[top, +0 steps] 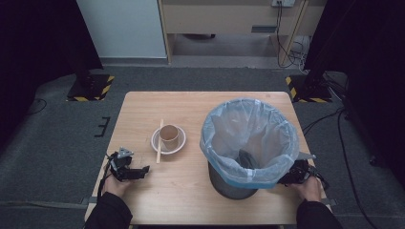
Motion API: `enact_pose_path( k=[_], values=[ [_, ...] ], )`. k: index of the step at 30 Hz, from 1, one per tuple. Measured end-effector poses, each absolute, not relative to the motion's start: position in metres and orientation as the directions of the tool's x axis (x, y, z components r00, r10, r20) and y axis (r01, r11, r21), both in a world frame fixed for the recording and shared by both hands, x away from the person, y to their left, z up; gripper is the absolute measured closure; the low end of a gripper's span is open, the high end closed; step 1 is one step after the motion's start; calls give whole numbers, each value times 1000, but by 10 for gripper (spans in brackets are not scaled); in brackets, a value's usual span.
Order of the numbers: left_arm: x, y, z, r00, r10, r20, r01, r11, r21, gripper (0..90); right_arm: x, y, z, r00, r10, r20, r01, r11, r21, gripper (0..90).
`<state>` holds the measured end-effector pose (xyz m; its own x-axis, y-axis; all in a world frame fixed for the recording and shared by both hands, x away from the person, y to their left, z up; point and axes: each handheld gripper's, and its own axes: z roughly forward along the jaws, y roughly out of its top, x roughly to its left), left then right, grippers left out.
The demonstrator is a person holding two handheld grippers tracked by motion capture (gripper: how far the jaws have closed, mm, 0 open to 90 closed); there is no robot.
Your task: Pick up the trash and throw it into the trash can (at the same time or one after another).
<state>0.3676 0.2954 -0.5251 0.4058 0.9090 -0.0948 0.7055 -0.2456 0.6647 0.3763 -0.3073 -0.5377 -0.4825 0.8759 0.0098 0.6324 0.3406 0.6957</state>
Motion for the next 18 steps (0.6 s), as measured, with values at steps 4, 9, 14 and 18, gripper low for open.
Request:
enact_pose_path(
  k=[4,9,14,18],
  values=[
    [365,295,-516,397,912,-100,697,-229,680,161,374,-310,-539,-492,871,7,619,344,706,6],
    [358,293,-498,382,917,-118,649,-175,741,175,373,-310,-539,-489,872,4,618,343,707,4],
    [351,294,-484,358,922,-143,608,-114,786,177,373,-310,-539,-489,872,5,618,343,707,4],
    [346,293,-473,352,923,-157,571,-79,817,177,372,-309,-539,-483,876,2,621,340,706,4]
  ],
)
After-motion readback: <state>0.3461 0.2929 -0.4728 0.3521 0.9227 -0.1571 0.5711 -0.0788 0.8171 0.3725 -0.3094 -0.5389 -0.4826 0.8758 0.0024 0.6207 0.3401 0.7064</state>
